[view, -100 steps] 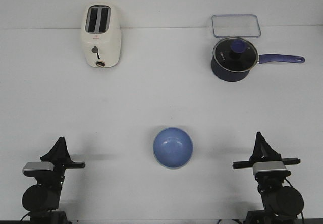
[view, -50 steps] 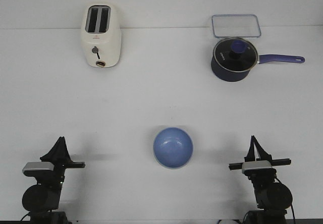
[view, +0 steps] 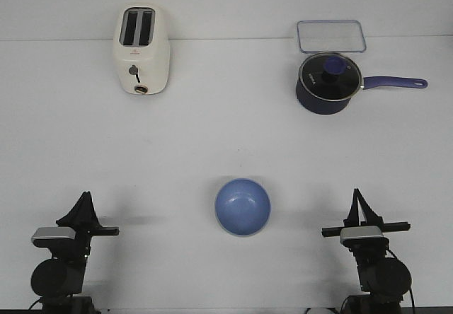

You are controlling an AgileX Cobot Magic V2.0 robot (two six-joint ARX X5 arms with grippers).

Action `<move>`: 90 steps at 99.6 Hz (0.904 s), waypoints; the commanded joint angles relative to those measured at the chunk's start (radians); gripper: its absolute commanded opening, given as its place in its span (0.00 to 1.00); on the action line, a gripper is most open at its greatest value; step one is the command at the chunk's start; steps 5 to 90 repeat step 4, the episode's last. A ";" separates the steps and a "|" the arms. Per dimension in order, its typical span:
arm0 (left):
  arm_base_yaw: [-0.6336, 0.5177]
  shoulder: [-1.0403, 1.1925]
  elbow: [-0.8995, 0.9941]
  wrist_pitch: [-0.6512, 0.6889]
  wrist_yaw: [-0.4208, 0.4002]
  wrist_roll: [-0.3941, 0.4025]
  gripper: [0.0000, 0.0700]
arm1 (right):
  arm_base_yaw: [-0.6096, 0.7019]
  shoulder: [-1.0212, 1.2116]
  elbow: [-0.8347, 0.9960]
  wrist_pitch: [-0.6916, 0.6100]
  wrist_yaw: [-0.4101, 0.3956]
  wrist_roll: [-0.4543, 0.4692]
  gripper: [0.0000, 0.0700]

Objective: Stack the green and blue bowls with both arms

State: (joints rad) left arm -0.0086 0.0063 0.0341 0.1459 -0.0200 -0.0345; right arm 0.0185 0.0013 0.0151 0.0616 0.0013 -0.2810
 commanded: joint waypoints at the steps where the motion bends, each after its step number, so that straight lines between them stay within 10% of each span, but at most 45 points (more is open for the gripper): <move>1: 0.002 -0.001 -0.020 0.012 0.002 0.016 0.02 | 0.000 0.000 -0.002 0.013 0.002 -0.004 0.00; 90: 0.002 -0.002 -0.020 0.012 0.002 0.015 0.02 | 0.000 0.000 -0.002 0.013 0.002 -0.004 0.00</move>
